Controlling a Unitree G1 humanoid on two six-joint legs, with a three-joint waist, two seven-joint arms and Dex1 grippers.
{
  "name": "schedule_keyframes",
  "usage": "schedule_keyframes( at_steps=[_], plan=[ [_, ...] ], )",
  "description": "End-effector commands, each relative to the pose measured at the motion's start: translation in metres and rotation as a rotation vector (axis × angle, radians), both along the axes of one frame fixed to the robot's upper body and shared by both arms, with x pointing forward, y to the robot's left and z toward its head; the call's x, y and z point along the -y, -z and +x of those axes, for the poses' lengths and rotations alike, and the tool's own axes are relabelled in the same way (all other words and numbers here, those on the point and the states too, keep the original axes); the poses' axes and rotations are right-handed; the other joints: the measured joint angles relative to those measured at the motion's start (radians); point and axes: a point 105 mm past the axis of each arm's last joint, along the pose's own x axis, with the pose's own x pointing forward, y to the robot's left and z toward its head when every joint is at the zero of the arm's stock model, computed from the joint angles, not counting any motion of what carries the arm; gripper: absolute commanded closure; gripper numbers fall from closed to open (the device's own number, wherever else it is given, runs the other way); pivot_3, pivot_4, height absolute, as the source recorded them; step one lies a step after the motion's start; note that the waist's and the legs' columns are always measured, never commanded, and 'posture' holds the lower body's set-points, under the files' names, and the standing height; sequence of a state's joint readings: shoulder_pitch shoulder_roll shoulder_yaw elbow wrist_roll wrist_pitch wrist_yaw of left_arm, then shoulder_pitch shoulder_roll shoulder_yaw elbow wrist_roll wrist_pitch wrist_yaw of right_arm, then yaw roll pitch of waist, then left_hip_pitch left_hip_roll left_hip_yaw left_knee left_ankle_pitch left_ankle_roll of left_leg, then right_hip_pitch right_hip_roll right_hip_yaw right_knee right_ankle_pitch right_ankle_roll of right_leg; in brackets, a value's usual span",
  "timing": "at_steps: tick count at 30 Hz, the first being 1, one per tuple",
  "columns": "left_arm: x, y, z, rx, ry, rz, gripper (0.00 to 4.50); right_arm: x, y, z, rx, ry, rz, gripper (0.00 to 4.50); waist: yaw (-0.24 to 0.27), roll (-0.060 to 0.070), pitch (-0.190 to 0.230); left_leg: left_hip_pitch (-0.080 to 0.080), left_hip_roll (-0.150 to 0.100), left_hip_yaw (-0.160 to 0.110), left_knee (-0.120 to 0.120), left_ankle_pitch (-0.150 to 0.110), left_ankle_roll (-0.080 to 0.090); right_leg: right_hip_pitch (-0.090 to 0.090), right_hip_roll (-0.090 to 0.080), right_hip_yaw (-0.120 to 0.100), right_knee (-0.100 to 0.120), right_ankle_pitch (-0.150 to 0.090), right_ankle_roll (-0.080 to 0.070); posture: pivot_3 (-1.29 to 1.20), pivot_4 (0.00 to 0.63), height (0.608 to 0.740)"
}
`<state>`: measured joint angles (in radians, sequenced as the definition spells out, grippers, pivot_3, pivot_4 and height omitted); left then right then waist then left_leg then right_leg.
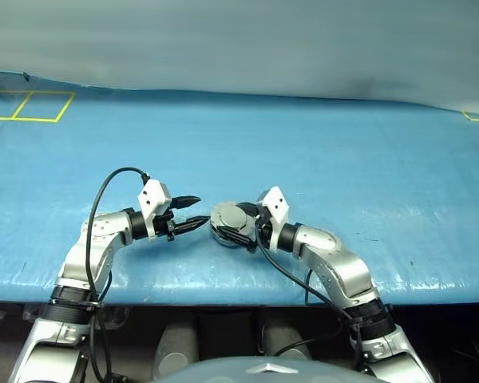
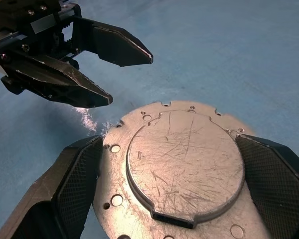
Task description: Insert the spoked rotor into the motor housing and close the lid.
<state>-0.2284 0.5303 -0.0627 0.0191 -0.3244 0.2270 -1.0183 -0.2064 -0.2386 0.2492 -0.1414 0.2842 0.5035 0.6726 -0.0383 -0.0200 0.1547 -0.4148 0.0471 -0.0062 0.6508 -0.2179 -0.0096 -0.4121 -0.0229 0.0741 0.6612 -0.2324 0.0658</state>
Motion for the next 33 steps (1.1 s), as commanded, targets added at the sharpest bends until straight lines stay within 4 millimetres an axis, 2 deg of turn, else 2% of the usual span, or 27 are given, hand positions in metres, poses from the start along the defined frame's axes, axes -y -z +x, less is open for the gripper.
schedule_keyframes(
  at_steps=[1,3,8,18,33],
  plan=[
    [0.004,-0.01,0.0,0.052,0.013,0.001,1.7,-0.003,0.006,-0.001,-0.012,0.003,-0.012,0.02,0.0,0.0,0.0,0.0,0.0,0.0,0.0,0.0,0.0,0.0,0.0,0.0,0.0,0.0,0.0,0.0,0.15,0.74],
    [0.002,-0.01,0.0,0.053,0.007,0.003,1.7,-0.002,0.007,0.0,-0.001,0.007,-0.032,0.19,0.0,0.0,0.0,0.0,0.0,0.0,0.0,0.0,0.0,0.0,0.0,0.0,0.0,0.0,0.0,0.0,0.15,0.74],
    [0.0,-0.009,0.0,0.052,-0.004,0.005,1.7,-0.004,0.008,-0.001,0.046,-0.009,-0.082,1.47,0.0,0.0,0.0,0.0,0.0,0.0,0.0,0.0,0.0,0.0,0.0,0.0,0.0,0.0,0.0,0.0,0.15,0.74],
    [0.001,-0.006,-0.001,0.046,-0.007,-0.001,1.7,-0.009,0.0,-0.001,0.11,-0.007,-0.122,1.47,-0.002,0.0,0.0,0.001,0.0,0.0,-0.001,0.0,0.0,0.0,0.0,0.0,0.0,0.0,-0.001,0.0,0.15,0.74],
    [0.001,-0.005,-0.002,0.039,-0.008,-0.002,1.7,-0.005,0.023,0.002,0.09,0.031,-0.241,1.47,-0.006,0.0,0.0,0.002,0.001,0.0,-0.002,0.0,0.0,0.0,0.0,0.0,0.0,-0.001,-0.001,0.0,0.15,0.74]
  ],
)
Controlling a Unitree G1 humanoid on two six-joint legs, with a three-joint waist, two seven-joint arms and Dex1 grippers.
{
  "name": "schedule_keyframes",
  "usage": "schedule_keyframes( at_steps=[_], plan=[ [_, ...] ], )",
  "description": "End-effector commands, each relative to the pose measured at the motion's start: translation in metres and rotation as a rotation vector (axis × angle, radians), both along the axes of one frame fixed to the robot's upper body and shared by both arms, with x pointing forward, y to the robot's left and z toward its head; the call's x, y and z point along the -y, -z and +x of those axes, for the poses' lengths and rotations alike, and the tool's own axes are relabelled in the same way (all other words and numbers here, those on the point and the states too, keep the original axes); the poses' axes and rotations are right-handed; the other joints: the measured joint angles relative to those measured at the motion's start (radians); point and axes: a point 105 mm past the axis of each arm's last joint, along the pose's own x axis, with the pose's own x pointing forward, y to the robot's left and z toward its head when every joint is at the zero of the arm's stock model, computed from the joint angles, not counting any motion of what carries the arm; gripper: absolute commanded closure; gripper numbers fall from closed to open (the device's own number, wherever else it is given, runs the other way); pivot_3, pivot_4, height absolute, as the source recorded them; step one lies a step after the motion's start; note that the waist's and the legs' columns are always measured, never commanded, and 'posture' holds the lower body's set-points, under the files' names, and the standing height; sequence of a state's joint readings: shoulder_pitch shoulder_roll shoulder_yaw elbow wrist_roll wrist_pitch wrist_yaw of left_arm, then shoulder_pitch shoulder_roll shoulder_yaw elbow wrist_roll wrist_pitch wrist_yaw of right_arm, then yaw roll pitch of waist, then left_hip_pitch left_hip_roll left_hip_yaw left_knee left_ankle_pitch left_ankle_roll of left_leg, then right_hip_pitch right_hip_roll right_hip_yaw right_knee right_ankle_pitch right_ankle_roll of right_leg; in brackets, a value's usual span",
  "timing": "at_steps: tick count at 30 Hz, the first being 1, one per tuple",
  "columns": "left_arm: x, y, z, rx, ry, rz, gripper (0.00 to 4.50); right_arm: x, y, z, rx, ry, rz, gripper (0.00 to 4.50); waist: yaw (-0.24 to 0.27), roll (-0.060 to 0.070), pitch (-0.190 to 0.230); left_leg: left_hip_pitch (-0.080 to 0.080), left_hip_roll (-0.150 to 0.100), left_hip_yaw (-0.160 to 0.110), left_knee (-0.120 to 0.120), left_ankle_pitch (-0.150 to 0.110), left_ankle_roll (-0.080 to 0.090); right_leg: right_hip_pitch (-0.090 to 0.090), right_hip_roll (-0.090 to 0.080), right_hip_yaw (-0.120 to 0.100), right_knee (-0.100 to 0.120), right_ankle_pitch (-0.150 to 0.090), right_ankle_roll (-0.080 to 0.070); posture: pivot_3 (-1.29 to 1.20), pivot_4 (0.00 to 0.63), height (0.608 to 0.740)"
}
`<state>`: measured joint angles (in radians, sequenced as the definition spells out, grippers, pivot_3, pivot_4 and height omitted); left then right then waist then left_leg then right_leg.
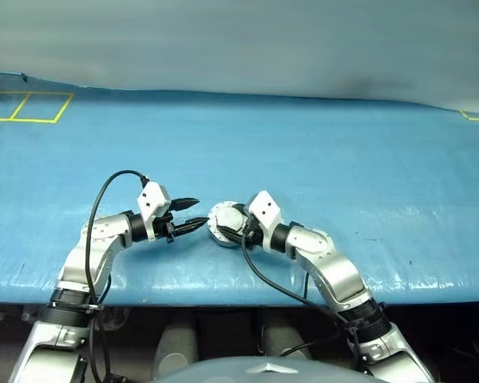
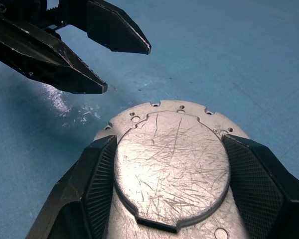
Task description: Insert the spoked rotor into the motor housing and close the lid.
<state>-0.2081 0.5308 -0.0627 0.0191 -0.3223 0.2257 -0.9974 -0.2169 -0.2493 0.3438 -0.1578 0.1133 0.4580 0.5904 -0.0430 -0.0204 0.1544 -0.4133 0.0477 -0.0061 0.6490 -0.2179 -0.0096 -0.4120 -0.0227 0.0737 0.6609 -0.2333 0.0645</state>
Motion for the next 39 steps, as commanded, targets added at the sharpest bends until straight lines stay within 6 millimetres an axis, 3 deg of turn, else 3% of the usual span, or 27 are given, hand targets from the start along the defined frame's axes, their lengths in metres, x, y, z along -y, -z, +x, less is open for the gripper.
schedule_keyframes(
  at_steps=[1,9,16,18,27,39],
  plan=[
    [0.004,-0.011,-0.001,0.052,0.018,-0.005,1.7,0.003,0.018,-0.001,-0.033,0.008,-0.071,1.47,-0.002,0.0,0.0,0.0,0.0,0.0,0.0,0.0,0.0,0.0,0.0,0.0,0.0,0.0,0.0,0.0,0.15,0.74],
    [0.014,-0.011,-0.001,0.014,0.043,-0.066,1.7,0.007,0.029,-0.005,-0.057,0.012,-0.114,1.47,-0.001,-0.001,-0.001,0.002,0.0,0.0,0.0,0.0,0.0,0.001,0.0,0.0,0.0,0.0,0.0,0.0,0.15,0.74],
    [0.029,-0.002,0.0,-0.051,0.087,-0.09,4.04,0.007,0.025,-0.003,-0.045,0.018,-0.107,1.49,-0.002,-0.001,-0.001,0.002,0.0,0.0,0.0,0.0,0.0,0.001,0.0,0.0,0.0,0.0,0.0,0.0,0.15,0.74],
    [0.029,0.0,0.002,-0.052,0.082,-0.085,4.41,0.008,0.024,-0.003,-0.042,0.022,-0.106,1.49,-0.002,-0.001,-0.001,0.002,0.0,0.0,0.0,0.0,0.0,0.001,0.0,0.0,0.0,0.0,0.0,0.0,0.15,0.74],
    [0.019,0.015,0.006,-0.057,0.029,-0.016,4.41,0.01,0.024,-0.002,-0.038,0.036,-0.107,1.49,0.0,-0.001,-0.001,0.001,0.0,0.0,0.0,0.0,0.0,0.001,0.0,0.0,0.0,0.0,0.0,0.0,0.15,0.74],
    [0.028,0.023,0.002,-0.074,0.058,-0.007,4.41,0.01,0.015,0.001,-0.035,0.048,-0.067,1.49,0.004,-0.001,-0.001,0.002,0.0,0.0,0.0,0.0,0.0,0.001,-0.001,0.0,0.0,0.0,0.0,0.0,0.15,0.74]
  ],
)
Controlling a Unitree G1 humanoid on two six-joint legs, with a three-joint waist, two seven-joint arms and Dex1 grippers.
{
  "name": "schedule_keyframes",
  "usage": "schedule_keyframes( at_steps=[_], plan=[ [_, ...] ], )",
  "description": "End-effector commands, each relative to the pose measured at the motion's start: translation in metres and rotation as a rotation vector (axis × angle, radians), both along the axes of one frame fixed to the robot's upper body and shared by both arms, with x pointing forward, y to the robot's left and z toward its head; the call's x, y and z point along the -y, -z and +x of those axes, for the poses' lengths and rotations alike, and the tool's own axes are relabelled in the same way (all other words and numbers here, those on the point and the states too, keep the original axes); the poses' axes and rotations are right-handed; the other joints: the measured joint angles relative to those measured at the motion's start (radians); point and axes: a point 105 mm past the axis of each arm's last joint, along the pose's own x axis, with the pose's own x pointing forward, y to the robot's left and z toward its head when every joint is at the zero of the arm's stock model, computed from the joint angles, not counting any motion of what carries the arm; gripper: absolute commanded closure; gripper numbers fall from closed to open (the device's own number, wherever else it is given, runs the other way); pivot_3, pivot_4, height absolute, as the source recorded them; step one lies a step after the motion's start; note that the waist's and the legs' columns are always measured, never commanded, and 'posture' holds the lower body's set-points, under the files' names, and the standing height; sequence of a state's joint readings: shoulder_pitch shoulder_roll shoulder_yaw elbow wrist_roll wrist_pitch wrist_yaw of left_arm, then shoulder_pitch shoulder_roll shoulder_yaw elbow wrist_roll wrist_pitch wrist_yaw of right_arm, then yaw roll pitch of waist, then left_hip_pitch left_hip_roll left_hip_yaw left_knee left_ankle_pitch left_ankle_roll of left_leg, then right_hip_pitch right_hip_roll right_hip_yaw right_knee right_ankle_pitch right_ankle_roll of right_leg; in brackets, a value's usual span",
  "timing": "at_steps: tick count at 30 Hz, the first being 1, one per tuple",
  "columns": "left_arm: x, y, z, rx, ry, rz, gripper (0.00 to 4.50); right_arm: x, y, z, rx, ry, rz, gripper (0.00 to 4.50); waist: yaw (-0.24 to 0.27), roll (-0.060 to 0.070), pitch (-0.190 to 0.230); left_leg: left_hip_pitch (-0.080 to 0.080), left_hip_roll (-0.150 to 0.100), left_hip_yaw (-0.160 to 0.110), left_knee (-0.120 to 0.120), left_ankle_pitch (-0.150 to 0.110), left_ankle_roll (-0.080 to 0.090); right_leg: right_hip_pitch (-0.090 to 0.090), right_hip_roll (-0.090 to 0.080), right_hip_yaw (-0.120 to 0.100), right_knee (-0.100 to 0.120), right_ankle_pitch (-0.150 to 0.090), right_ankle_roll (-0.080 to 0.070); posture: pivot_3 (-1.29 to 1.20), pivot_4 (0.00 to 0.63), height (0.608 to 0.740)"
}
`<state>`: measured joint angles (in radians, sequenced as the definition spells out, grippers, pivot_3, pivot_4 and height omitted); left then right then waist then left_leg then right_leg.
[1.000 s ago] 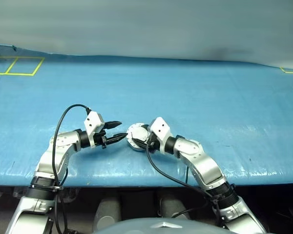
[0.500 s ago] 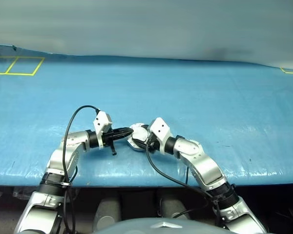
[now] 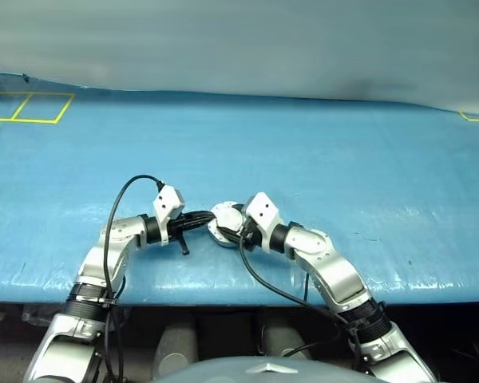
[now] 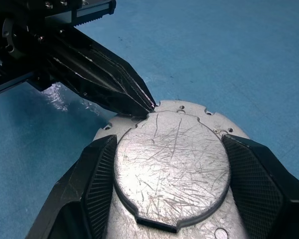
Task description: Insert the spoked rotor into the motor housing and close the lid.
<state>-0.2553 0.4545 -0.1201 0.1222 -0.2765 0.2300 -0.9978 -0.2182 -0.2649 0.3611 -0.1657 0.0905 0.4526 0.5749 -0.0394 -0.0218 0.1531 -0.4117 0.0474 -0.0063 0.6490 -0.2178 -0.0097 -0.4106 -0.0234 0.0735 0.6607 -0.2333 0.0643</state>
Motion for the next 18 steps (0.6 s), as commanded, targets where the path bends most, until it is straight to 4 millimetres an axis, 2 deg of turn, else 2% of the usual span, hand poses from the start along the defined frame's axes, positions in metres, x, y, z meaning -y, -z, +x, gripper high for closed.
schedule_keyframes(
  at_steps=[1,2,6,9,12,15,18],
  plan=[
    [0.008,0.003,-0.003,0.003,0.036,0.006,4.41,0.008,0.013,0.0,-0.068,0.044,-0.015,1.49,0.001,0.0,0.0,0.0,0.0,0.0,0.0,0.0,0.0,0.0,0.0,0.0,0.0,0.0,0.0,0.0,0.15,0.74],
    [0.007,0.003,-0.003,0.004,0.035,0.009,4.41,0.007,0.011,-0.001,-0.076,0.031,0.0,1.49,0.001,0.0,0.0,0.0,0.0,0.0,0.0,0.0,0.0,0.0,0.0,0.0,0.0,0.0,0.0,0.0,0.15,0.74],
    [0.007,0.003,-0.003,0.008,0.036,0.014,4.5,0.005,0.004,-0.005,-0.072,0.001,0.034,0.1,0.003,0.0,0.0,-0.001,0.0,0.0,0.0,0.0,0.0,-0.001,0.0,0.0,-0.001,0.0,0.0,0.0,0.15,0.74],
    [0.007,0.003,-0.003,0.012,0.036,0.017,4.5,0.003,-0.012,-0.007,-0.032,-0.001,0.094,0.04,0.004,0.0,0.0,-0.002,-0.001,0.0,-0.001,0.0,0.0,-0.001,-0.001,0.0,-0.002,0.0,0.0,0.0,0.15,0.74],
    [0.007,0.004,-0.003,0.015,0.035,0.019,4.5,0.01,-0.037,-0.001,0.012,0.061,0.204,0.04,0.004,0.0,0.001,-0.003,-0.001,0.0,-0.001,0.0,0.0,-0.002,-0.001,0.0,-0.002,0.0,0.0,0.0,0.15,0.74],
    [0.007,0.004,-0.004,0.016,0.035,0.02,4.5,0.023,-0.056,0.005,0.038,0.145,0.301,0.04,0.005,0.001,0.001,-0.004,-0.001,0.0,-0.001,0.0,0.0,-0.003,-0.001,0.0,-0.002,0.0,0.0,0.0,0.15,0.74],
    [0.007,0.004,-0.004,0.019,0.034,0.021,4.5,0.042,-0.062,0.011,-0.019,0.257,0.413,0.04,0.005,0.001,0.001,-0.004,-0.001,0.0,-0.001,0.0,0.0,-0.002,-0.001,-0.001,-0.002,0.0,0.0,0.0,0.15,0.74]
  ],
)
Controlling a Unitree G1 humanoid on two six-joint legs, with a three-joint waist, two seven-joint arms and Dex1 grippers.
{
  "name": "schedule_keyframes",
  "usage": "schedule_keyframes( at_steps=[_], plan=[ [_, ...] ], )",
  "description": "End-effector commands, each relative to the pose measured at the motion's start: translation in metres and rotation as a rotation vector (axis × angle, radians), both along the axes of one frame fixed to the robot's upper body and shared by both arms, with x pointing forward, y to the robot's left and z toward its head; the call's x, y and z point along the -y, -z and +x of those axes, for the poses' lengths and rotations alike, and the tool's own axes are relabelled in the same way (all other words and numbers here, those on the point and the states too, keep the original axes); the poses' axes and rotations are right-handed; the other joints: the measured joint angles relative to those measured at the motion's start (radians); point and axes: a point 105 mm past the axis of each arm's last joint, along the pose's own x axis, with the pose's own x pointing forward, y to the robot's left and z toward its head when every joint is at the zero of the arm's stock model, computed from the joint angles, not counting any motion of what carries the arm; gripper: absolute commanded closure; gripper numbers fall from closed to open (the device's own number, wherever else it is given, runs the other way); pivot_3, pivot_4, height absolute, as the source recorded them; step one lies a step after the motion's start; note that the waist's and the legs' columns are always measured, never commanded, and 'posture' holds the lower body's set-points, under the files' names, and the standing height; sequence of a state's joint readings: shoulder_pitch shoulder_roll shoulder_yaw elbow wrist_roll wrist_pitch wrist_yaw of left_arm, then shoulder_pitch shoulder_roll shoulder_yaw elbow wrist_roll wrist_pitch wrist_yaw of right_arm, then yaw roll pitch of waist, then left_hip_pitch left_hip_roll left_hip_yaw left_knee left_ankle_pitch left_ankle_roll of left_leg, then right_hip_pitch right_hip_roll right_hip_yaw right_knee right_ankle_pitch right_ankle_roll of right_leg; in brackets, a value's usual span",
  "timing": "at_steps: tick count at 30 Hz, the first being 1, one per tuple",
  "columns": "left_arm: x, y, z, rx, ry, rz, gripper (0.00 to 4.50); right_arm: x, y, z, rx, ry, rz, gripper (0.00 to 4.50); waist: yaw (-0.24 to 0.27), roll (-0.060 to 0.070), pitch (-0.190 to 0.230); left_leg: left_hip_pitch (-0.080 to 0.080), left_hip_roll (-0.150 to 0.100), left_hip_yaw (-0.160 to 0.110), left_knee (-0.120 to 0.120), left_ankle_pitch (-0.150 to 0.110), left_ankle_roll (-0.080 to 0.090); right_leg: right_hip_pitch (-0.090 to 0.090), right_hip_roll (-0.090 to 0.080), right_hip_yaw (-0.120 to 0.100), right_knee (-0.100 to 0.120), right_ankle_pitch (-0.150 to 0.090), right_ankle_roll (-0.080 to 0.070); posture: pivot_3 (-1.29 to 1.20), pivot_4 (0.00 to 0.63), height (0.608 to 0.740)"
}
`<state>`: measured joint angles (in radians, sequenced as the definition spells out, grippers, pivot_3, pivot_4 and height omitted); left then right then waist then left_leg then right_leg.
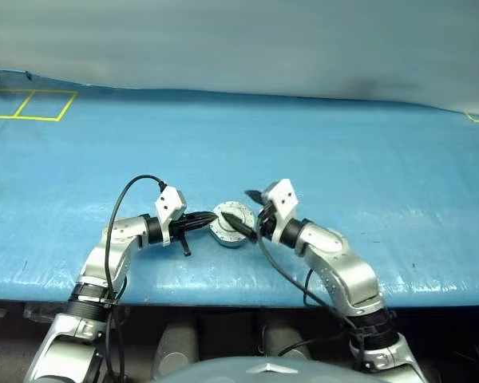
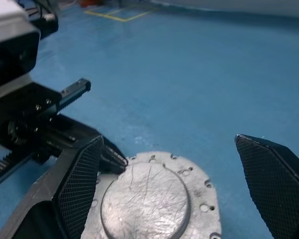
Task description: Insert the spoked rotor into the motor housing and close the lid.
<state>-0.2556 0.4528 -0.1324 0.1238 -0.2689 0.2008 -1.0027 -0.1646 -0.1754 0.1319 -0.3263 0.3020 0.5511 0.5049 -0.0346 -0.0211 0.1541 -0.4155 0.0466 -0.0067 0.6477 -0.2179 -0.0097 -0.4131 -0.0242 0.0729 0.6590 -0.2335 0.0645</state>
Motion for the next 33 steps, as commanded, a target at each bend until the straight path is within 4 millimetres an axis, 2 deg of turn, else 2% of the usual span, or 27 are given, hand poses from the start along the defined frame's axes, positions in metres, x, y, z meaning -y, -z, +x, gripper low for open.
schedule_keyframes(
  at_steps=[1,6,12,15,18,22,26,33],
  plan=[
    [0.004,0.004,-0.003,0.0,0.014,0.017,4.5,0.023,-0.011,0.003,-0.068,0.1,0.151,0.04,0.0,0.0,0.0,0.0,0.0,0.0,0.0,0.0,0.0,0.0,0.0,0.0,0.0,0.0,0.0,0.0,0.15,0.74],
    [0.005,0.004,-0.003,0.006,0.019,0.018,4.5,0.04,0.017,-0.011,-0.332,0.105,0.307,0.04,0.001,0.001,0.0,0.0,0.0,0.0,-0.002,0.0,0.0,0.0,0.0,0.0,-0.001,0.0,-0.001,0.0,0.15,0.74],
    [0.005,0.004,-0.003,0.013,0.02,0.021,4.5,0.052,0.025,-0.024,-0.521,0.085,0.599,0.04,0.0,0.001,0.001,0.0,0.0,0.0,-0.001,0.0,0.0,0.0,0.0,0.0,-0.001,-0.001,-0.001,0.0,0.15,0.74],
    [0.005,0.004,-0.003,0.014,0.019,0.022,4.5,0.055,0.031,-0.026,-0.577,0.1,0.63,0.04,-0.001,0.001,0.001,0.0,0.0,0.0,-0.001,0.0,0.0,0.0,-0.001,0.0,-0.001,-0.001,-0.001,0.0,0.15,0.74],
    [0.004,0.003,-0.002,0.019,0.014,0.026,4.5,0.052,0.045,-0.03,-0.659,0.11,0.675,0.04,-0.001,0.001,0.001,0.0,0.0,0.0,-0.002,0.0,0.0,0.0,-0.001,0.0,-0.001,-0.001,-0.001,0.0,0.15,0.74],
    [0.003,0.003,-0.002,0.024,0.008,0.029,4.5,0.037,0.054,-0.036,-0.721,0.075,0.681,0.04,-0.002,0.002,0.001,0.0,0.0,0.0,-0.002,0.0,0.0,0.0,-0.001,0.0,-0.001,-0.001,-0.001,0.0,0.15,0.74],
    [0.001,0.002,-0.002,0.028,0.003,0.032,4.5,0.023,0.056,-0.039,-0.748,0.043,0.694,0.04,-0.003,0.002,0.001,0.0,0.0,0.0,-0.002,0.0,0.0,0.0,-0.001,0.0,-0.001,-0.001,-0.001,0.0,0.15,0.74],
    [0.001,0.003,-0.001,0.032,-0.003,0.034,4.5,0.01,0.056,-0.033,-0.758,0.014,0.713,0.04,-0.003,0.002,0.001,0.0,0.0,0.0,-0.002,0.0,0.0,0.0,-0.001,0.0,-0.002,-0.001,-0.001,0.0,0.15,0.74]
  ],
)
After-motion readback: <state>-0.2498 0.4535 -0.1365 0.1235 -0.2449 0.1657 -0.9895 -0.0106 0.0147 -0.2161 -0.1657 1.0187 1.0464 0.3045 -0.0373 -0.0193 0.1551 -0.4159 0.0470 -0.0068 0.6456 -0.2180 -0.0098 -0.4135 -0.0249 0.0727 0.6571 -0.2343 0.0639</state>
